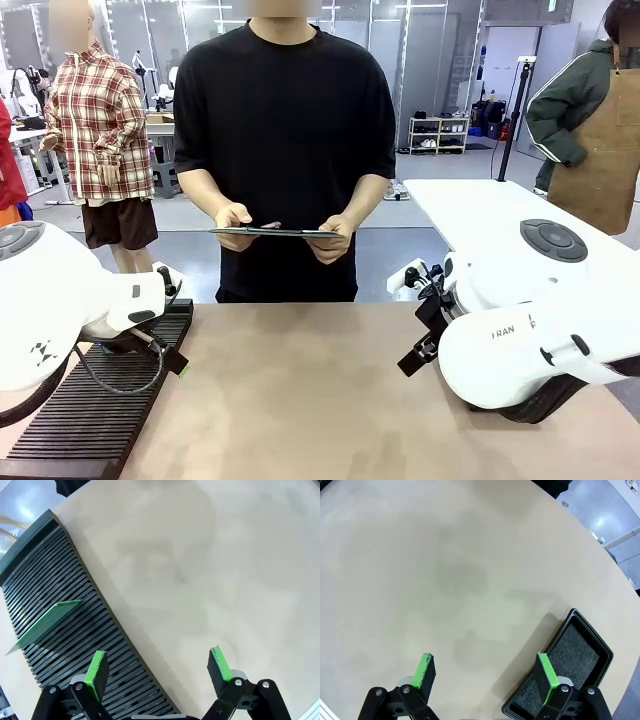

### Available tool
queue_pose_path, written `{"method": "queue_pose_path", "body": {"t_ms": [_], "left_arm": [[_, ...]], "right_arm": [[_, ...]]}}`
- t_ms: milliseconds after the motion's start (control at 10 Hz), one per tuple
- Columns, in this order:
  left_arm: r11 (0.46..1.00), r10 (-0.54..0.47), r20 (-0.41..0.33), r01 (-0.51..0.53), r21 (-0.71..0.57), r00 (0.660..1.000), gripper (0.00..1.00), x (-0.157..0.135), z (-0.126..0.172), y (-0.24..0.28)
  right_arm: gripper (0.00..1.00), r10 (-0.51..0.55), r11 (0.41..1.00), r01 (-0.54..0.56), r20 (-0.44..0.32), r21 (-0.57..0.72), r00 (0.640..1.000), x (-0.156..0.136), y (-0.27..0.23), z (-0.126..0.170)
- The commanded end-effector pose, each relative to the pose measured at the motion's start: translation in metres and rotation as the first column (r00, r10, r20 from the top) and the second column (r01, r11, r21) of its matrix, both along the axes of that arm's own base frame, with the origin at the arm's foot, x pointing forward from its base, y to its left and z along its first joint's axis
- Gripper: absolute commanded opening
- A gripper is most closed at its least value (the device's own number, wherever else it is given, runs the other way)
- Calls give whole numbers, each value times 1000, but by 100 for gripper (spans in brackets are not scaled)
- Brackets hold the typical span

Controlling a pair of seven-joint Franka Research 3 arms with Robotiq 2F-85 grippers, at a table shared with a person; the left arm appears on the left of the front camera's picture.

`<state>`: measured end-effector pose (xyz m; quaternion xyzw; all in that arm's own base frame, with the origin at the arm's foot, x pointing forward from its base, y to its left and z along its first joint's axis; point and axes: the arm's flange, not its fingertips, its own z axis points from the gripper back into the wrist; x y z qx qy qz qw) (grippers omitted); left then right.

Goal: Inspect the PCB.
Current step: Pick up the Blank PCB and present it to the human.

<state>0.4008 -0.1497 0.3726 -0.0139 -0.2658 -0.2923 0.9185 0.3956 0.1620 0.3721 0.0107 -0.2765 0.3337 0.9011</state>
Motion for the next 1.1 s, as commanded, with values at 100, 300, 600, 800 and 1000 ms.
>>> {"method": "queue_pose_path", "body": {"t_ms": [100, 300, 600, 800, 1000], "left_arm": [[1000, 0, 0, 0, 0, 1000, 100, 0, 0, 0], [1000, 0, 0, 0, 0, 1000, 100, 0, 0, 0], [999, -16, -74, 13, -35, 997, 100, 5, 40, 14], [987, -67, -145, 43, -157, 987, 100, -4, 90, 32], [943, -105, -223, 27, -330, 969, 100, -21, 134, 72]], "right_arm": [[100, -2, 1000, 2, -2, 5, 1000, -1, 2, 0], [100, -2, 1000, 2, -2, 5, 1000, -1, 2, 0], [100, -25, 996, 28, -42, 80, 999, 0, -17, 39], [100, -3, 989, 19, -107, 148, 994, -11, -42, 84], [100, 55, 962, -8, -166, 274, 985, -29, -83, 120]]}}
